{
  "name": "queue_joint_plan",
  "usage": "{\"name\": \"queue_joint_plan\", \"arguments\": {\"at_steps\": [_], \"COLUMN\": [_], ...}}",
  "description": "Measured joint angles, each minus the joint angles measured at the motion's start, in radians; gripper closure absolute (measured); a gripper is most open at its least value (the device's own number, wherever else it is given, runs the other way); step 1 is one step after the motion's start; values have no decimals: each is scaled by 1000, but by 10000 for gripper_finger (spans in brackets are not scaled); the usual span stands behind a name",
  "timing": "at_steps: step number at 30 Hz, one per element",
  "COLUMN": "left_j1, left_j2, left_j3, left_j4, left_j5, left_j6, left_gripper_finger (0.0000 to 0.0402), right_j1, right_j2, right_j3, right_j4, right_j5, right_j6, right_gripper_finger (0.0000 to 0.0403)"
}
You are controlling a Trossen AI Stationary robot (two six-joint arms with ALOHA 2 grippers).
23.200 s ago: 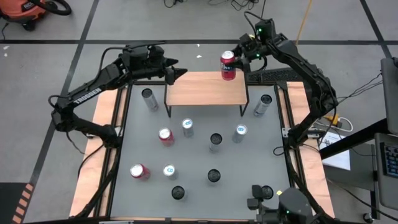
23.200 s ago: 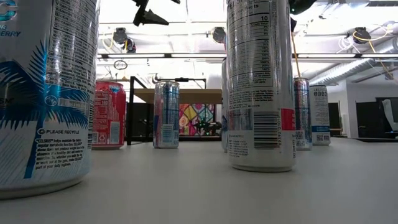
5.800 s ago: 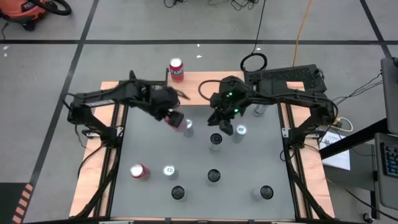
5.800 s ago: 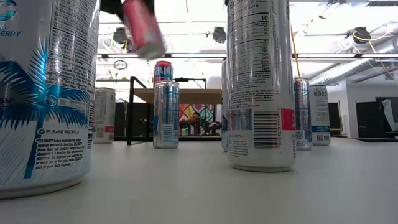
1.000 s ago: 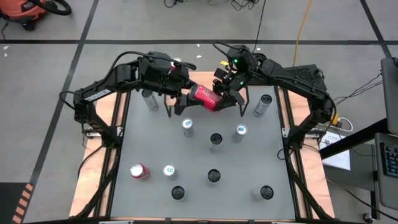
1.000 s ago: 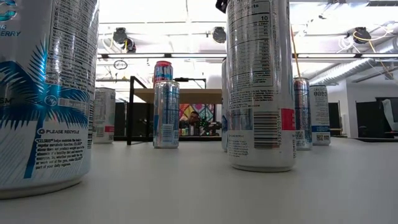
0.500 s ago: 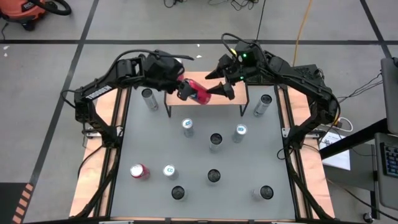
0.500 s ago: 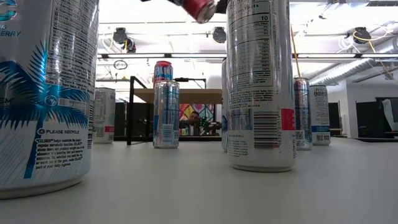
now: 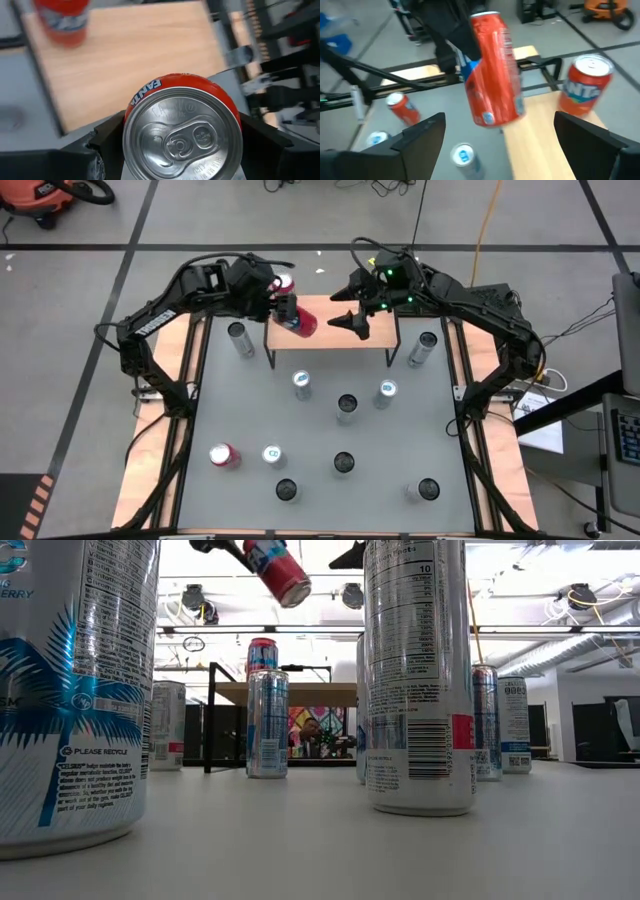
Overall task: Place canned beverage on shelf
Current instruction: Put the top red soda can on the shelf aligned with the other red soda can
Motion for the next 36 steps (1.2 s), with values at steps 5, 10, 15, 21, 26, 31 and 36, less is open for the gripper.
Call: {"name": "queue_joint_plan", "arguments": {"at_steps": [5,10,15,21,26,31,36], "left_j1": [43,81,115,175,211,193,143], "left_j2": [1,8,8,7,9,62,122], "left_j3": [0,0,47,116,127,127,127], "left_j4": [-108,-137,-126,-135,-153,-229,-231], "left_j5": [2,20,94,84,49,-37,-116], "left_j6": [-12,38,100,145,191,226,256], "left_gripper_finger": [119,119,119,119,119,119,119], "right_j1": [4,4,3,3,3,3,1], "right_j2": [0,0,0,0,0,0,0], "right_j3": [0,0,0,0,0,0,0], "right_j4": [-11,-24,-75,-162,-223,-259,-287], "right_j5": [50,76,76,76,76,102,129], "right_j6": [3,33,33,34,34,31,29], "right_gripper_finger": [59,59,60,60,60,60,60]}}
